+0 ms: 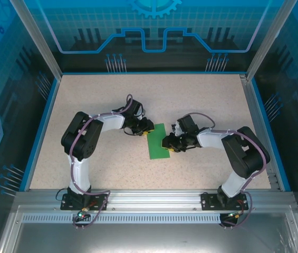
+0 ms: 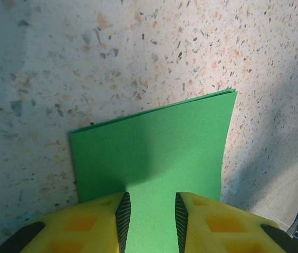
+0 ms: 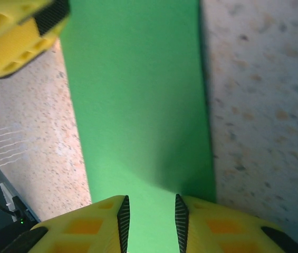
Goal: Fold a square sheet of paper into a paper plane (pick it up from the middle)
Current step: Third fold the triangle at the center of the table.
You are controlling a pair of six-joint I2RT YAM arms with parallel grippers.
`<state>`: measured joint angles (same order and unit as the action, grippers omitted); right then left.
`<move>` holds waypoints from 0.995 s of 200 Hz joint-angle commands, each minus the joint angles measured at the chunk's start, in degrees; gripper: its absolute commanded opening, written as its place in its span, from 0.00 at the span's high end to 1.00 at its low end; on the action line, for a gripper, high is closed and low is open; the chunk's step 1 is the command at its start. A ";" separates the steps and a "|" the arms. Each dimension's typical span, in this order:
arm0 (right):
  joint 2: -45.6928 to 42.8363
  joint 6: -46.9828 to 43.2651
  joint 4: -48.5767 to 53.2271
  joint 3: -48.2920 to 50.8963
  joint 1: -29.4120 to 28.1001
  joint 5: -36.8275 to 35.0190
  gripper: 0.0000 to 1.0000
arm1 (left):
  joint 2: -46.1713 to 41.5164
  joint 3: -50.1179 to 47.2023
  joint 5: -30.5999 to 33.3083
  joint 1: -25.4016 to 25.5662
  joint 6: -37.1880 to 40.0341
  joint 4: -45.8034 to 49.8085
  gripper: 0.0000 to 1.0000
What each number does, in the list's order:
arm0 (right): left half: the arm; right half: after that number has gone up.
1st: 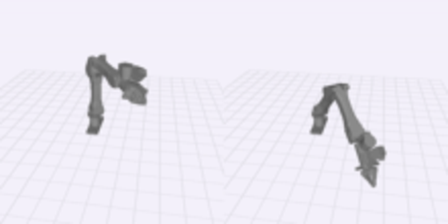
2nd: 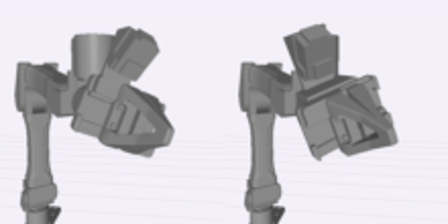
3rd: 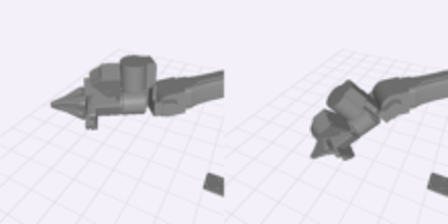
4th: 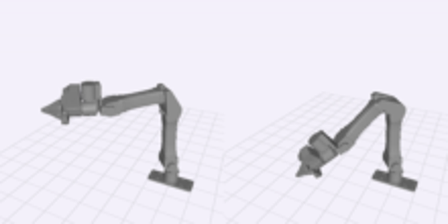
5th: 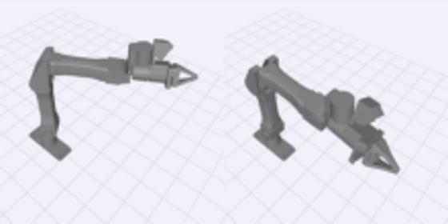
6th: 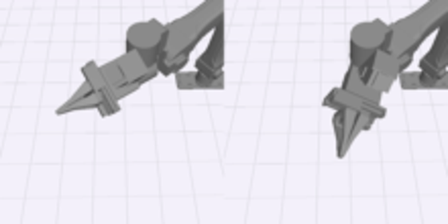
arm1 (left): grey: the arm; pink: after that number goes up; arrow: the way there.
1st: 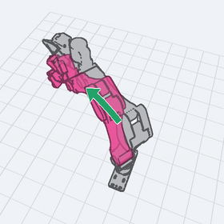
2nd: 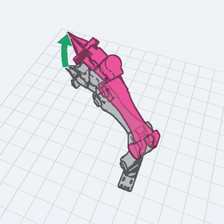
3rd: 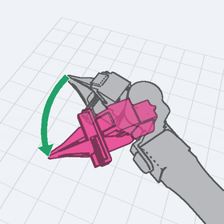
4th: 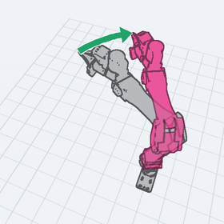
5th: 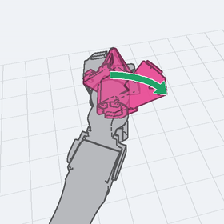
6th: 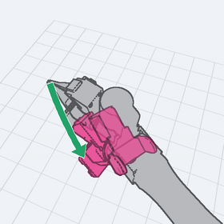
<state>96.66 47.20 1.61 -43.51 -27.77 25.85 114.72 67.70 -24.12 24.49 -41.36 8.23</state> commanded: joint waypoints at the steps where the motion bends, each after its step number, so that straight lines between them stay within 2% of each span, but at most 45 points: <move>1: 0.28 -1.83 -1.28 -1.98 -0.22 1.40 0.68 | 1.26 -1.91 0.06 -0.32 1.72 1.66 0.67; 52: -1.52 -5.33 7.26 -4.83 -0.16 -5.97 0.66 | 0.70 -2.29 0.14 -0.37 1.81 1.55 0.68; 88: 1.25 -7.34 10.91 -9.16 -0.18 -9.40 0.65 | 0.68 -2.23 0.14 -0.37 1.86 1.66 0.68; 110: 3.03 -7.56 11.69 -10.68 -0.33 -8.76 0.64 | 0.68 -2.47 -0.03 -0.35 1.68 1.44 0.68; 128: 4.09 -7.45 14.10 -11.50 -0.96 -12.78 0.64 | 0.49 -2.79 -0.03 -0.33 1.47 1.11 0.68; 170: 5.20 -7.56 14.81 -11.18 -2.14 -13.83 0.64 | 0.42 -3.10 -0.13 -0.32 1.62 1.09 0.68; 199: 5.52 -7.46 10.73 -9.96 -2.91 -6.61 0.66 | 0.42 -3.10 -0.09 -0.37 1.66 1.17 0.68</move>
<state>101.27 40.40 13.23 -54.11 -28.93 13.82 114.61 66.59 -25.30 24.16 -41.36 6.28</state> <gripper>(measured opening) 0.351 0.322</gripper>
